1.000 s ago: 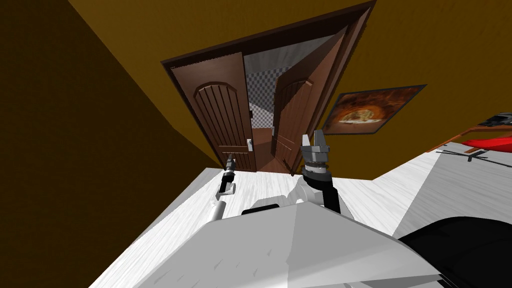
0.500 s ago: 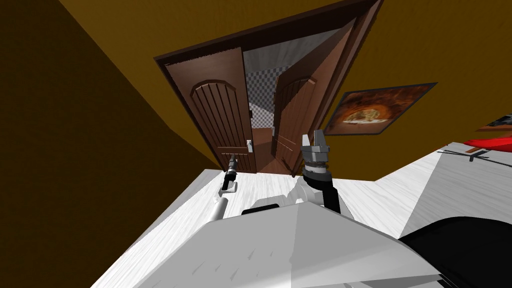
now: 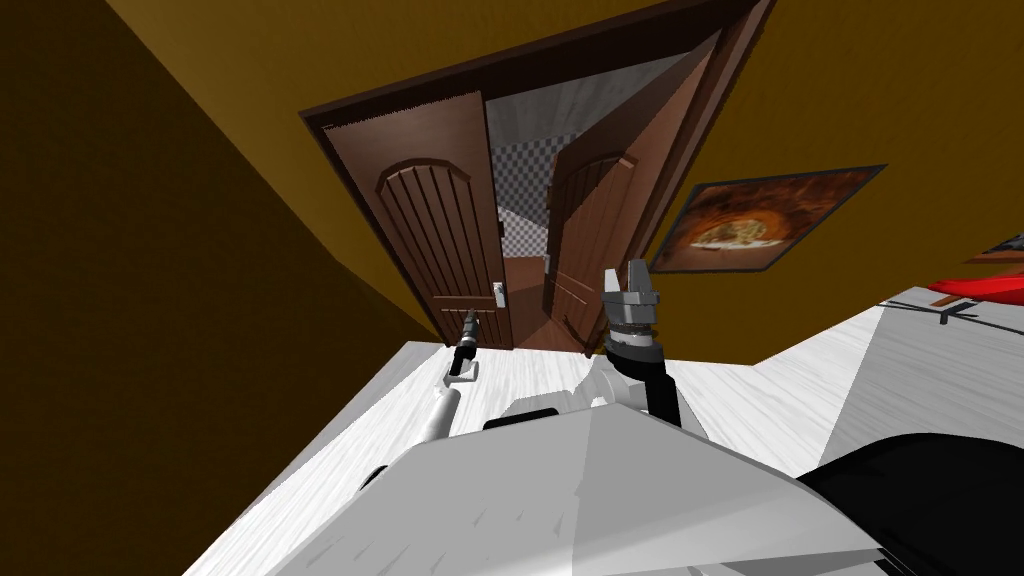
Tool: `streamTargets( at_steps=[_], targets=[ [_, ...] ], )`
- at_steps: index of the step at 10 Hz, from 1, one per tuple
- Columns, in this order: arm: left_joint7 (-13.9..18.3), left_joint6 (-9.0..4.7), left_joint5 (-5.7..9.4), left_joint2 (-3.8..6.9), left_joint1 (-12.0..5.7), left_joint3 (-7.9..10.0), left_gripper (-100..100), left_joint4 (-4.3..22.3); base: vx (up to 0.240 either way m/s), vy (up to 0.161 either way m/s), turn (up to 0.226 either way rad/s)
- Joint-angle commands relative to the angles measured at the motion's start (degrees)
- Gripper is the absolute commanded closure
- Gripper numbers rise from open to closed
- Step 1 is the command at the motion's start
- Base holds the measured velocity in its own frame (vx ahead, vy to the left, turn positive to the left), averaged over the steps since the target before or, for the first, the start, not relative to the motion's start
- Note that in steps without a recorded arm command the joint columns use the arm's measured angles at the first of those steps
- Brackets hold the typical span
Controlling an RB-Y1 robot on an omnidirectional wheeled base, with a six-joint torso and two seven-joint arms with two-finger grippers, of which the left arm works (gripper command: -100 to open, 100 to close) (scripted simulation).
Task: Push the door open
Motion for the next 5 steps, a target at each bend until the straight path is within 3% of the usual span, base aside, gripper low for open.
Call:
streamTargets(
  at_steps=[1,5],
  targets=[
    [0.08,-0.04,0.01,-0.17,-1.56,-0.19,-100,2.59,0.104,0.017,-0.015],
    [0.12,-0.39,0.00,-1.07,-5.16,-0.54,-100,8.64,0.098,0.022,-0.012]
  ],
)
